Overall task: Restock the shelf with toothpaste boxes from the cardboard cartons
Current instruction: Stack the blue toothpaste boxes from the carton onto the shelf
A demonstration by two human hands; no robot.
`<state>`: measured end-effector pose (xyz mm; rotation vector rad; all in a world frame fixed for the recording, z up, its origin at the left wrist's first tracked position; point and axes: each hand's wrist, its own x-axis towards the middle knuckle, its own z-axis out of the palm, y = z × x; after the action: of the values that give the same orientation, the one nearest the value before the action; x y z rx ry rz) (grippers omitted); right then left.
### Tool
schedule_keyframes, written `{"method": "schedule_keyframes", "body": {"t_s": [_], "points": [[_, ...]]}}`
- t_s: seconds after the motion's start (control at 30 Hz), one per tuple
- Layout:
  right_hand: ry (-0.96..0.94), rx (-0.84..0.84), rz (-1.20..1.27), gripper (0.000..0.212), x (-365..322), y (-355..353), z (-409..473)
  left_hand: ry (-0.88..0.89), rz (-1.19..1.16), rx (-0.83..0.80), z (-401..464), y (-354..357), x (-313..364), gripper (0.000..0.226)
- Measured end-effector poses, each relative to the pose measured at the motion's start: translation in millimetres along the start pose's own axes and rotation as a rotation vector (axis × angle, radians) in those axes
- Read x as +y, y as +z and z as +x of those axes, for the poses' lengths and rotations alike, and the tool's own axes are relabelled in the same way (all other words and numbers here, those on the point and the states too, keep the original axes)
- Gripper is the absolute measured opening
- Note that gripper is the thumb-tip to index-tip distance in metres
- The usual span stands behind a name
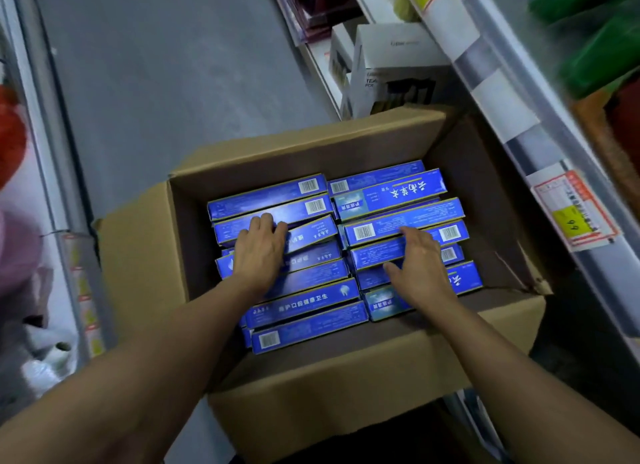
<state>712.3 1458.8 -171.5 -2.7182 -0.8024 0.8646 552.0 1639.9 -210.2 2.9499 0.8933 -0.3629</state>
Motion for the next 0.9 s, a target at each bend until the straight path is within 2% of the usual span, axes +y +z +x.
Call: {"method": "schedule_keyframes", "body": {"t_s": [0.13, 0.23, 0.3, 0.37, 0.47, 0.63, 0.9], "points": [[-0.011, 0.089, -0.047, 0.056, 2.6, -11.0, 3.1, -0.069, -0.169, -0.021, -8.8, -11.0, 7.4, 0.023], [-0.078, 0.109, -0.118, 0.055, 1.7, -19.6, 9.7, -0.264, -0.43, -0.072, -11.2, -23.9, 9.4, 0.029], [-0.148, 0.096, -0.179, 0.058, 0.7, -22.6, 19.8, -0.371, -0.757, -0.14, -8.2, -33.3, 6.7, 0.03], [-0.202, 0.079, -0.237, 0.062, -0.2, -23.9, 32.5, -0.458, -1.148, -0.117, -6.3, -42.7, 4.5, 0.02], [-0.229, 0.036, -0.328, 0.063, 1.1, -23.4, 52.3, -0.541, -1.43, -0.087, -6.7, -57.0, 3.1, 0.017], [-0.244, -0.074, -0.476, 0.057, 11.0, -18.8, 73.1, -0.547, -1.414, -0.101, -5.0, -56.8, -5.1, 0.015], [-0.358, -0.071, -0.362, 0.051, 9.3, -39.1, 76.1, -0.613, -1.371, -0.072, -9.5, -60.6, 1.0, 0.02]]}}
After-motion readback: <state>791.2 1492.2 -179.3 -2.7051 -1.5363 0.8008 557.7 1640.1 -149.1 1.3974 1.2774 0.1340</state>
